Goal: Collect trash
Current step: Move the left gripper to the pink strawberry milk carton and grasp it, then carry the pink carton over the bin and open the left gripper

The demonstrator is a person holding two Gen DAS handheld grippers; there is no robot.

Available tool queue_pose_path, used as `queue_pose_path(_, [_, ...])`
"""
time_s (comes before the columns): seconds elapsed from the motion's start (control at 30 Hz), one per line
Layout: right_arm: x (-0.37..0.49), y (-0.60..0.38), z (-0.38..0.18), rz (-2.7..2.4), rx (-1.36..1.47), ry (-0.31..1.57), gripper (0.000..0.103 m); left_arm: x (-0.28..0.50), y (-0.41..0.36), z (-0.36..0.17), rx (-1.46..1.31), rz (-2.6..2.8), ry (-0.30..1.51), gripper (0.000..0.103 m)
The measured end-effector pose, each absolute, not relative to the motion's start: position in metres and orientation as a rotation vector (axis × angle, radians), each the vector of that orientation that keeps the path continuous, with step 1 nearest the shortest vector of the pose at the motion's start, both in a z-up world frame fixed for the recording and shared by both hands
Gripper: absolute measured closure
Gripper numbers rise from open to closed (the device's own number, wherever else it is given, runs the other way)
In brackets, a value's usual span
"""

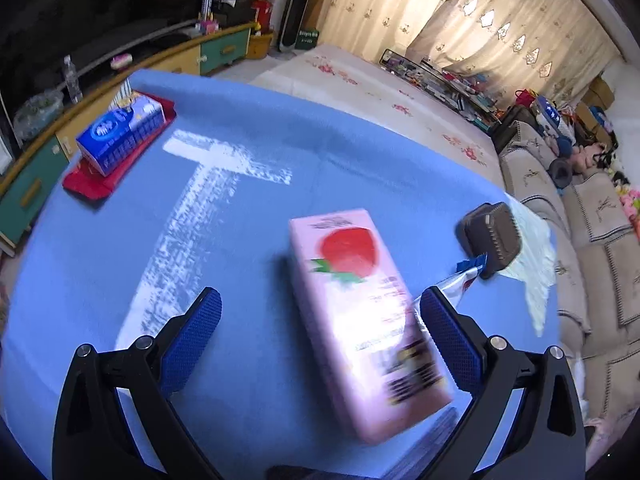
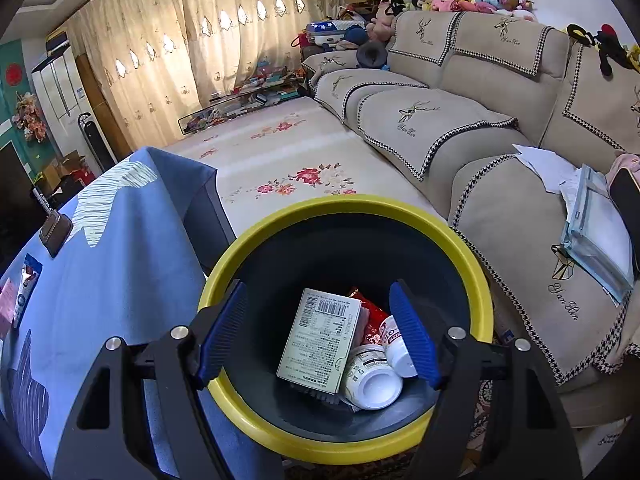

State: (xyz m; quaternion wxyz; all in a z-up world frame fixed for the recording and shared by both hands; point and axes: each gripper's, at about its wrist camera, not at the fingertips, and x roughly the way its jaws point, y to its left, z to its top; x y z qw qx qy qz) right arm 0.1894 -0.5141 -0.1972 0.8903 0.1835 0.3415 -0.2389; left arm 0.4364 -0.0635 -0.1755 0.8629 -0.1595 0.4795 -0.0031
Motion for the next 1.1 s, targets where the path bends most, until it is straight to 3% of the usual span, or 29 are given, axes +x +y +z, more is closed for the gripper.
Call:
queue_pose_path(0.37, [0.191, -0.519, -0.204, -0.487, 0.403, 0.715, 0.033, 0.446, -0.086, -0.188, -0.288, 0.025, 1.067, 0.005])
queue_pose_path(0.53, [0.19, -0.521, -0.204, -0.491, 0.406, 0.711, 0.033, 0.449, -0.097, -0.193, -0.265, 0.022, 1.085, 0.019])
queue_pose_path(0.7, [0.188, -0.522, -0.204, -0.491, 0.409, 0.711, 0.033, 0.45, -0.101, -0.194, -0.261, 0.017, 1.09, 0.046])
queue_pose_path(1.1, [0.177, -0.514, -0.19, -0.478, 0.403, 0.68, 0.033, 0.407, -0.086, -0.153, -0.198, -0.015, 0.968, 0.049])
